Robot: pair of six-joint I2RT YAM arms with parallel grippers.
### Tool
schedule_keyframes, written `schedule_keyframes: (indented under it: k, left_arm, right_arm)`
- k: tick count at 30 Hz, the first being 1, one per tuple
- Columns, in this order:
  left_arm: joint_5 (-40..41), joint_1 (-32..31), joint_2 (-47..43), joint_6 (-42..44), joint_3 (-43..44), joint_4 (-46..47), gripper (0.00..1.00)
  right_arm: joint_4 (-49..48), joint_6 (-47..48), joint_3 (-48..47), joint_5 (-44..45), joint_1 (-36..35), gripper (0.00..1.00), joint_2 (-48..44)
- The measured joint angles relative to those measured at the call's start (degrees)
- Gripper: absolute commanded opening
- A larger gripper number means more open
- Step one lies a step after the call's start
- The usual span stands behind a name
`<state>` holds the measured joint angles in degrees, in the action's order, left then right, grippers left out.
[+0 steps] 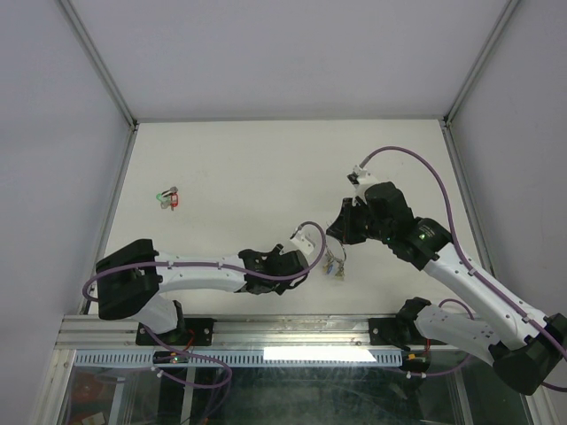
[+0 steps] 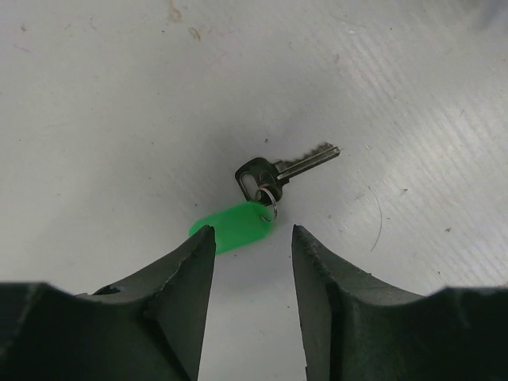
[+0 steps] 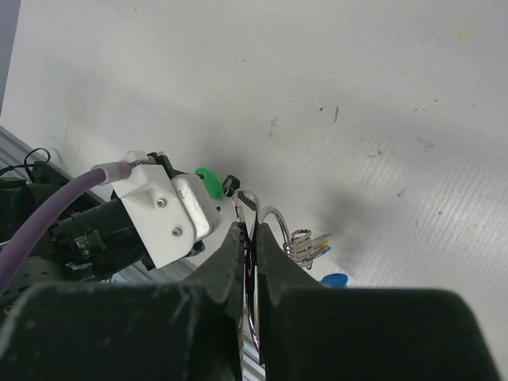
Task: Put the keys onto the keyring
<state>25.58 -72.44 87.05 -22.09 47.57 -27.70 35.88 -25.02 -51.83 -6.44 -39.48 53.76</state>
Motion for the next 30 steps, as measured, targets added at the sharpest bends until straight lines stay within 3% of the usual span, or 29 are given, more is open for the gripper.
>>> schedule_keyframes:
  k: [18, 26, 30]
  left_arm:
    - [1.07, -0.37, 2.14, 0.26, 1.16, 1.7, 0.36]
    - [0.96, -0.39, 4.17, 0.59, 1.16, 2.69, 0.21]
    - [1.62, -0.39, 4.44, 0.9, 1.14, 2.6, 0.04]
  right_arm:
    - [-0.02, 0.02, 0.02, -0.11, 0.0, 0.0, 0.28]
    - [-0.02, 0.0, 0.02, -0.26, 0.0, 0.0, 0.33]
    - [-0.02, 0.0, 0.0, -0.33, 0.0, 0.0, 0.42]
